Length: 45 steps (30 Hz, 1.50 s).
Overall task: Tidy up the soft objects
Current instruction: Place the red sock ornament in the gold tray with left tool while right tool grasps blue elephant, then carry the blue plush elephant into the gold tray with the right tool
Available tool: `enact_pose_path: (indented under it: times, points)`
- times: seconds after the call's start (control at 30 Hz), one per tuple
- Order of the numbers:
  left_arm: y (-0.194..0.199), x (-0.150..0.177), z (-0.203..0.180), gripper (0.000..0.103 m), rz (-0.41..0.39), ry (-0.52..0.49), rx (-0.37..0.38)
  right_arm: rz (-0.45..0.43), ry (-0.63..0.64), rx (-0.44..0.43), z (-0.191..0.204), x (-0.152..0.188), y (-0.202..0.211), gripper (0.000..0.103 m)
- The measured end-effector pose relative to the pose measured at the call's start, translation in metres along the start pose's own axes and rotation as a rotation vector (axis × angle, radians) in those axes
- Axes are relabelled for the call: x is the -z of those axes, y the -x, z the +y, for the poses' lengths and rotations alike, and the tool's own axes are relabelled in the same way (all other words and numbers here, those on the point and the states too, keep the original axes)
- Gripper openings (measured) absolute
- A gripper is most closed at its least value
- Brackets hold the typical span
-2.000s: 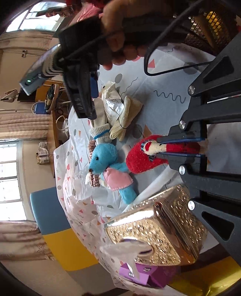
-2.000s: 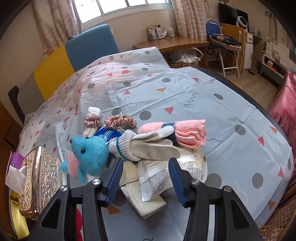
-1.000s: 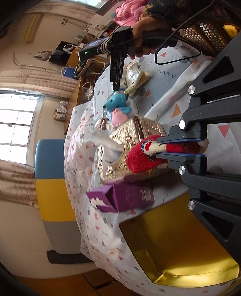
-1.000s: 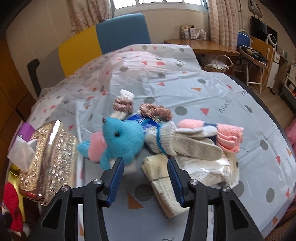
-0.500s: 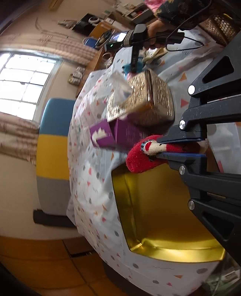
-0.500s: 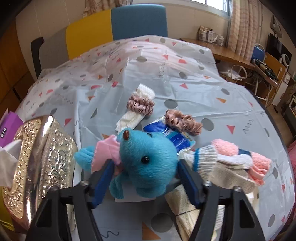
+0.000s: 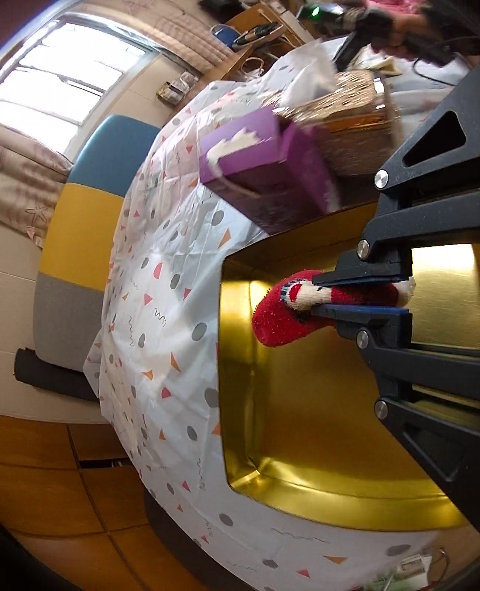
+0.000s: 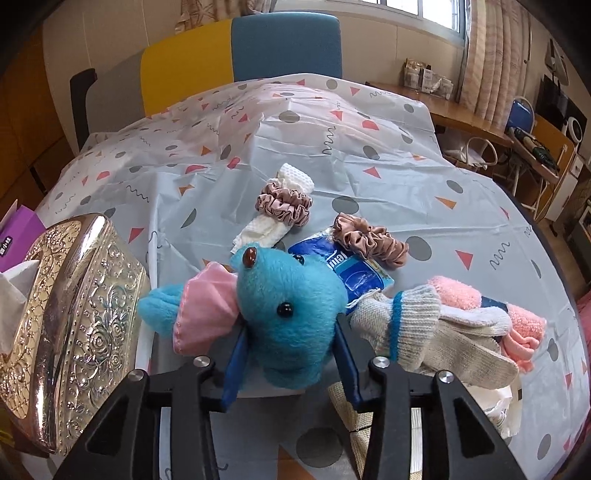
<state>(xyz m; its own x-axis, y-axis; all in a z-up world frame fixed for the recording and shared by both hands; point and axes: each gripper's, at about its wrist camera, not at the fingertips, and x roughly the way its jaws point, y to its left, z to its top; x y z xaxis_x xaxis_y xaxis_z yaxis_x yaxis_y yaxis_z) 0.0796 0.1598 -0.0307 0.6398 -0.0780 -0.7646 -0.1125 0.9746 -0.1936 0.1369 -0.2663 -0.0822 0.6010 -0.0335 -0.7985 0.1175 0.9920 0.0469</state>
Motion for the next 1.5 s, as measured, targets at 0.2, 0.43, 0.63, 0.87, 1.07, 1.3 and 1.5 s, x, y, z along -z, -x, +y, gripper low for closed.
enact_pose_path:
  times: [0.2,0.43,0.63,0.87,1.07,1.3,1.5]
  points:
    - [-0.046,-0.03,-0.007,0.009,0.05,0.021,-0.034,-0.006,0.036,0.028,0.007,0.0,0.0,0.044]
    - [-0.076,-0.041,-0.006,0.033,0.058,0.013,-0.123,-0.017,0.062,0.045,0.01,0.0,0.0,0.043]
    - [-0.049,-0.028,-0.005,0.043,-0.007,-0.019,-0.143,-0.023,0.065,0.049,0.01,0.0,0.0,0.043]
    - [0.002,0.002,-0.01,0.06,-0.086,-0.076,-0.161,-0.027,0.058,0.047,0.01,0.001,0.0,0.043]
    - [0.035,0.023,-0.008,0.077,-0.122,-0.081,-0.168,-0.033,0.048,0.043,0.01,0.0,0.001,0.042]
    - [0.05,0.042,-0.003,0.083,-0.12,-0.096,-0.186,-0.041,-0.001,0.016,0.005,-0.002,0.003,0.037]
    - [0.051,0.053,0.003,0.084,-0.098,-0.083,-0.178,-0.031,-0.049,-0.013,0.003,-0.007,0.004,0.035]
